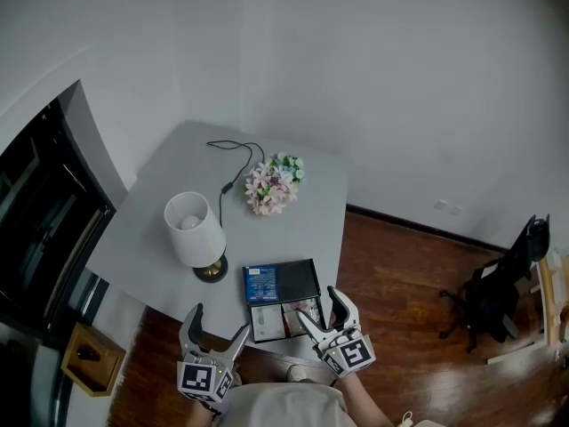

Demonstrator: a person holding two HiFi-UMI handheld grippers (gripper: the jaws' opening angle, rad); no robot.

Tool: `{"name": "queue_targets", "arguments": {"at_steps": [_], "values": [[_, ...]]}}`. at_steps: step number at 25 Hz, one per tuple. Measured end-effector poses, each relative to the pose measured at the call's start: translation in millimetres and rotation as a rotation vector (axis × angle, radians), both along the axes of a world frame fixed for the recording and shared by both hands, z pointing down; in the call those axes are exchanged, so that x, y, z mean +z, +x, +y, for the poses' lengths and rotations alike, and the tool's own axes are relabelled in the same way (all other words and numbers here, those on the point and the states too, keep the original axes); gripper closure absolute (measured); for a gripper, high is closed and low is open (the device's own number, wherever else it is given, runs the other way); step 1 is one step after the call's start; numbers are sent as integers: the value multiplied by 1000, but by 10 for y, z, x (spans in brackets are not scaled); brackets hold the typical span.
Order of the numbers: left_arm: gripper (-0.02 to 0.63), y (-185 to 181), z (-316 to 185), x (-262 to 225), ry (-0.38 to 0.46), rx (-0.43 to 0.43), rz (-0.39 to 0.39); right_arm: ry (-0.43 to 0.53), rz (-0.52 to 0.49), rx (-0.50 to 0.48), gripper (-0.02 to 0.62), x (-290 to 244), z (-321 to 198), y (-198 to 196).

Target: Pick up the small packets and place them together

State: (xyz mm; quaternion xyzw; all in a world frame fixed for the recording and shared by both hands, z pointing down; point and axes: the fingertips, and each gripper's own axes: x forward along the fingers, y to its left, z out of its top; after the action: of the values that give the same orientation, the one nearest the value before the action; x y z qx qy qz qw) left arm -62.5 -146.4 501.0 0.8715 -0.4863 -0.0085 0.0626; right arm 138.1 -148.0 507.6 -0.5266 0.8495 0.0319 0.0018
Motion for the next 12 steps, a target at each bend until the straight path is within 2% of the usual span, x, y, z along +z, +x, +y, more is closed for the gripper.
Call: {"name": "queue_targets", "arguments": {"at_steps": [4,7,9,12], "values": [[161,58,-21,53,-26,16,-6,-29,24,-26,233,34,47,-29],[161,61,-20,32,-17,0,8,-84,78,-111,233,146,45,-158],[161,44,-15,45,-18,-15,8,-191,142,-197,233,416,57,-312],[161,1,0,105,-31,-32,-6,-430,264,-326,233,1108,94,-561]]}}
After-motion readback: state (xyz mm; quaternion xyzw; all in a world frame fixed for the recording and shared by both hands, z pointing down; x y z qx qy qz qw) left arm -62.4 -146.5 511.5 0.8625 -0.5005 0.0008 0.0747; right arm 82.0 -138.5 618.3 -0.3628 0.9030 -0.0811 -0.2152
